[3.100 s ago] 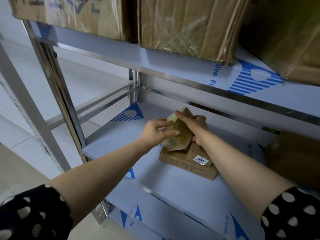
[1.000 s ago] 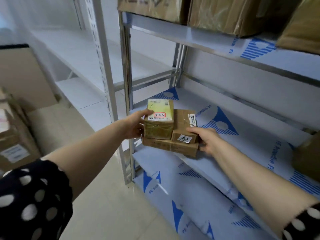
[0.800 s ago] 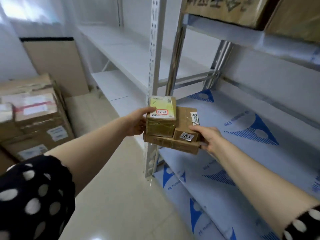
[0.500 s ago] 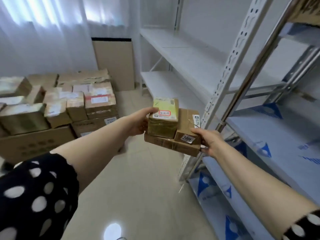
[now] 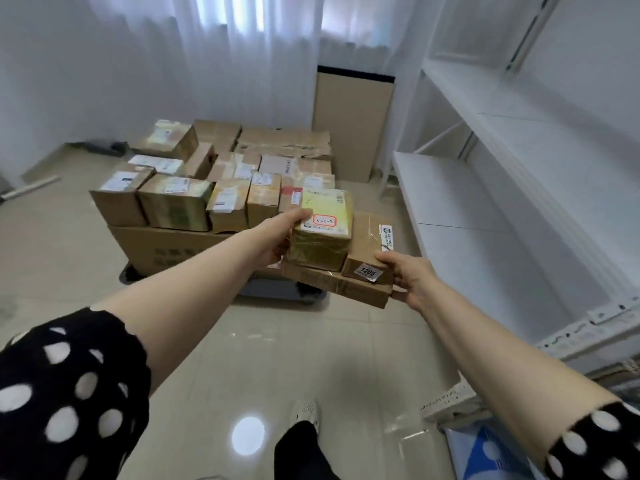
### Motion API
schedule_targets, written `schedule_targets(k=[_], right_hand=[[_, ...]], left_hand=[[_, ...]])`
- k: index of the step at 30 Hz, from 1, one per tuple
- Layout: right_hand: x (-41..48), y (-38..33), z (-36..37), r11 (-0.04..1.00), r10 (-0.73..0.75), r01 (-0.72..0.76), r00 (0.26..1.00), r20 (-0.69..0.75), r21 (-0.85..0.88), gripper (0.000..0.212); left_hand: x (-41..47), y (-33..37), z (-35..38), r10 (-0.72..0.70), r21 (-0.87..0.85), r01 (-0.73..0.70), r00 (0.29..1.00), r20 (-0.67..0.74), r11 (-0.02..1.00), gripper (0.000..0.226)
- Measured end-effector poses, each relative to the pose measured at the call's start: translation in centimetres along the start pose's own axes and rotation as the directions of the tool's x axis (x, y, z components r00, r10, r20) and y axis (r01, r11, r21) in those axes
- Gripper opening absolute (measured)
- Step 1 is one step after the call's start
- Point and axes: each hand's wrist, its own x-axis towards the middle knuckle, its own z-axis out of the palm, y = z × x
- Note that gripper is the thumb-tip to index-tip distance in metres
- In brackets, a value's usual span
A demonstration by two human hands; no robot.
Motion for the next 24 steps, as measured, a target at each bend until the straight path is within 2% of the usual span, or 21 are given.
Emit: schedule_targets(k=[3, 6, 10, 13, 16, 20, 24], right_hand=[[4.8, -2.0, 4.5, 1.000, 0.016, -0.015, 0.998, 0.068, -0.020, 0.028], [9.5, -4.4, 8.7, 0.999, 0.042, -0.038, 0.992, 0.120, -0.034, 0.023], [14.8, -7.7, 13.8, 0.997, 0.076, -0.070, 0.983, 0.168, -0.036, 0.030], [18.0, -9.5, 17.8, 0.995, 0.087, -0.074, 0.977, 0.192, -0.073, 0.040], [21.0, -11.2, 21.6, 0.995, 0.080, -0.066, 0.975, 0.208, -0.077, 0.043], [24.7, -13.2, 27.1, 0.992, 0.116, -0.100, 0.969, 0.218, -0.083, 0.026], [29.0, -15.2, 33.5, 0.993, 0.084, -0.068, 0.980, 0.179, -0.094, 0.028]], left_hand=[[3.7, 1.9, -3.8, 0.004, -0.038, -0.007, 0.997, -0.071, 0.999, 0.045], [7.6, 4.0, -7.4, -0.018, -0.067, 0.008, 0.989, -0.144, 0.998, 0.044], [12.1, 6.5, -11.8, -0.034, -0.111, 0.011, 0.979, -0.201, 0.994, 0.050], [14.5, 7.9, -15.1, -0.032, -0.127, 0.007, 0.980, -0.199, 0.992, 0.046], [16.9, 9.4, -18.6, -0.044, -0.118, 0.021, 0.981, -0.190, 0.993, 0.052], [21.1, 11.7, -23.6, -0.047, -0.127, 0.021, 0.978, -0.205, 0.992, 0.050], [26.1, 14.7, -29.6, -0.037, -0.083, 0.022, 0.983, -0.181, 0.996, 0.053]])
